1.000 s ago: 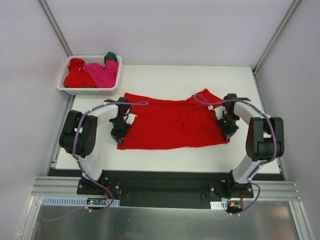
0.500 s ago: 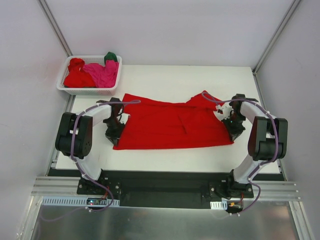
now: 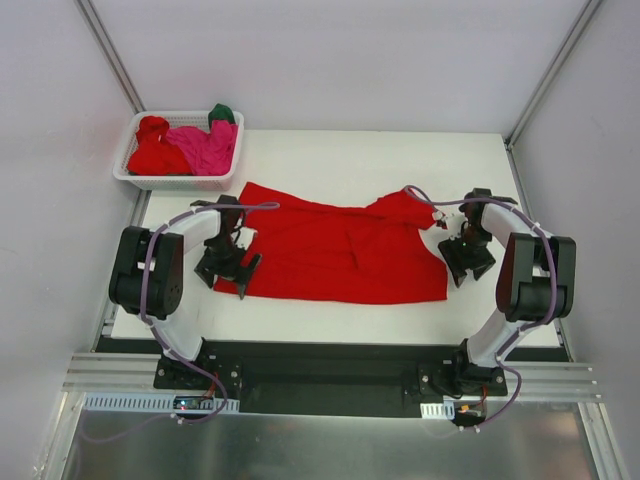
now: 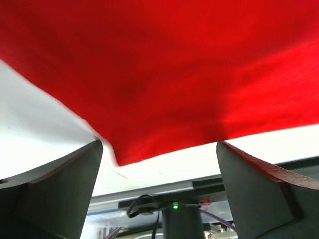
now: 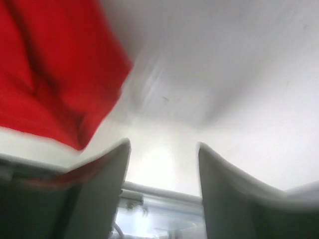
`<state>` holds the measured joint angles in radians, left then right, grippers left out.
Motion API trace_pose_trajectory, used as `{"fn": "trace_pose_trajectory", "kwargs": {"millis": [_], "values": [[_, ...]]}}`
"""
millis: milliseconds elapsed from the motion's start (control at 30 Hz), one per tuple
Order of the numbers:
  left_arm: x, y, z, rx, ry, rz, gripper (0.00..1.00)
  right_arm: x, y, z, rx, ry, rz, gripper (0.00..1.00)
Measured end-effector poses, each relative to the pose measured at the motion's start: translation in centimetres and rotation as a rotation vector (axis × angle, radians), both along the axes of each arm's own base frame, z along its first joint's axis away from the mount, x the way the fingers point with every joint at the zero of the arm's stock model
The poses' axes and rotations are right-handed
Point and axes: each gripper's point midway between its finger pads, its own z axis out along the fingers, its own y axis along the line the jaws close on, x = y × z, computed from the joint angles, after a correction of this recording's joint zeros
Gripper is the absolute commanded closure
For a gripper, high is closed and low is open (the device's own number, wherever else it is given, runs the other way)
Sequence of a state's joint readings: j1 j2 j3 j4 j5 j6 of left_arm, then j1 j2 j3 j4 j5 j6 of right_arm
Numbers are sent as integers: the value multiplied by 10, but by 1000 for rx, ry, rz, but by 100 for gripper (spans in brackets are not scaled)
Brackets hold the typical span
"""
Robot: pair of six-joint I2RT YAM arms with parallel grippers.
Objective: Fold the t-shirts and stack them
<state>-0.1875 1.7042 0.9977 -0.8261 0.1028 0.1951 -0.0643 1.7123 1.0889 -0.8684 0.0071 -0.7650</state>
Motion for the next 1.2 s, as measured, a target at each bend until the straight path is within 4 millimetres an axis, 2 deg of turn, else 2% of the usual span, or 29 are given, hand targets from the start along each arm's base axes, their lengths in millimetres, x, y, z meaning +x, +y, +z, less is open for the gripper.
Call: {"fn": "trace_pose_trajectory", "kwargs": {"millis": [67, 267, 400, 500, 833, 1000, 1133, 1200], "values": [[1, 5, -1, 18, -5, -2, 1, 0, -4, 1, -16, -1, 0, 25], [6, 15, 1, 57, -27, -11, 1, 4, -11, 8, -54, -35, -5, 22], [23, 14, 10, 56, -76, -17, 1, 7, -9, 11, -56, -50, -4, 21], [31, 15, 14, 63, -105, -24, 1, 9, -5, 12, -51, -54, 4, 20], [38, 16, 18, 76, -135, -26, 1, 12, 20, 14, 55, -62, 19, 19], [64, 0, 35, 27, -208, -51, 0, 25, 39, 25, 121, -100, 51, 19], [92, -28, 49, -21, -286, -128, 1, 32, 57, 29, 149, -118, 104, 19], [99, -41, 50, -48, -295, -164, 1, 34, 64, 28, 152, -112, 130, 19]]}}
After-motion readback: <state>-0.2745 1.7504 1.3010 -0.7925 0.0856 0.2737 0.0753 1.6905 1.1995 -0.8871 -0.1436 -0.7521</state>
